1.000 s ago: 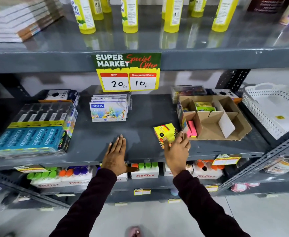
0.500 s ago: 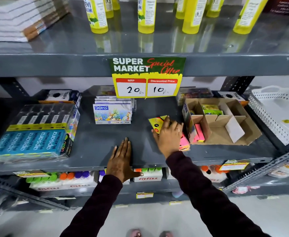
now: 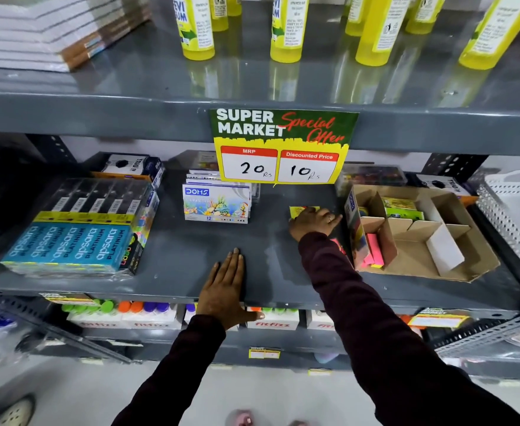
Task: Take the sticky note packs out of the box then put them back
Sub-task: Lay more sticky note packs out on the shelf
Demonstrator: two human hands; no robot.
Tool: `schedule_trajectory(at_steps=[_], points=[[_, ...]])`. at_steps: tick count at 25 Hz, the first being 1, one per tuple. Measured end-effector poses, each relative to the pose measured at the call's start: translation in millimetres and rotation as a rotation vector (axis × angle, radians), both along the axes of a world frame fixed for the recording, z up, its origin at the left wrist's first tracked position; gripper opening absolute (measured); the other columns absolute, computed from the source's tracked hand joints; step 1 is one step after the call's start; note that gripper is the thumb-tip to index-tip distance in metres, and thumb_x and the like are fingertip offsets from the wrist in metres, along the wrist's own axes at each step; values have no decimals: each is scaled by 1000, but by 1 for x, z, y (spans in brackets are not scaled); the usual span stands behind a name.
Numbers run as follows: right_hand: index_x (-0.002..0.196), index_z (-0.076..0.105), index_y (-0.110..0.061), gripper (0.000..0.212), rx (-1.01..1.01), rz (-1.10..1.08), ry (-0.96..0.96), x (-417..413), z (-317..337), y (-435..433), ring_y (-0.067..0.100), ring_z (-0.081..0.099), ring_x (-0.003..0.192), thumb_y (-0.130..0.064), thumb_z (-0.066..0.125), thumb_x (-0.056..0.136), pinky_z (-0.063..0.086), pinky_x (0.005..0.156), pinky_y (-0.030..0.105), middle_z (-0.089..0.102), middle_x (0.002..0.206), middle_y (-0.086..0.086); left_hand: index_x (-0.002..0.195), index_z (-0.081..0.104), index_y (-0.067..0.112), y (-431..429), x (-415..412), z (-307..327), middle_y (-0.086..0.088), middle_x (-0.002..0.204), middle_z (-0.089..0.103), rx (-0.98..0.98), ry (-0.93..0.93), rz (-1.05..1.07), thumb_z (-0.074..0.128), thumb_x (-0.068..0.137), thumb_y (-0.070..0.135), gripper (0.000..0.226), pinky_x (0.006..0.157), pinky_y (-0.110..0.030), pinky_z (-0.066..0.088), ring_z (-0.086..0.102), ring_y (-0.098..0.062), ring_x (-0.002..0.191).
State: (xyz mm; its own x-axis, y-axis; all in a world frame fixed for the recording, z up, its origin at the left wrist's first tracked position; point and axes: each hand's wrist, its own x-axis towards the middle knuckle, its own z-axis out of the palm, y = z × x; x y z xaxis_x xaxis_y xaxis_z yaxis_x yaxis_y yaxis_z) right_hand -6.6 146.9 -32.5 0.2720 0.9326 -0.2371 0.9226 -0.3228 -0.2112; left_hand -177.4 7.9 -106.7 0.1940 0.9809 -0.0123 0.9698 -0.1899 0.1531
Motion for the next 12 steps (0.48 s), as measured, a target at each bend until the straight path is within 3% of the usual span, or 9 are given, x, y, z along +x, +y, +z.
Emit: schedule_trajectory(at_steps=[4,7,9,12], points=[[136,42,-1,75,7,113,-12,26,20,-62,46,32,135,-54,57,85,18,117,56,35,145,30,144,9,5,-1,-1,0,-9,154,9,-12,-21,27,39,54,83,123,112,-31,-6,9,-25,141],[139,36,-4,82,-57,113,-31,43,16,-97,44,36,133,-51,65,80,15,118,57,39,142,25,144,11,4,-2,1,1,-10,153,8,-19,-39,14,38,54,84,124,111,-33,-3,6,-23,140],[139,33,-2,79,18,107,-22,43,15,-102,43,39,131,-45,65,81,14,119,57,43,138,24,144,10,3,-3,2,3,-10,153,8,-3,-29,14,37,53,85,125,114,-34,0,7,-23,140],[139,34,2,75,189,133,-82,32,12,-102,43,43,126,-41,62,83,18,117,55,49,130,25,143,-6,7,-3,1,4,-5,152,-9,-17,-2,11,34,53,85,125,113,-34,-5,-5,-20,141]])
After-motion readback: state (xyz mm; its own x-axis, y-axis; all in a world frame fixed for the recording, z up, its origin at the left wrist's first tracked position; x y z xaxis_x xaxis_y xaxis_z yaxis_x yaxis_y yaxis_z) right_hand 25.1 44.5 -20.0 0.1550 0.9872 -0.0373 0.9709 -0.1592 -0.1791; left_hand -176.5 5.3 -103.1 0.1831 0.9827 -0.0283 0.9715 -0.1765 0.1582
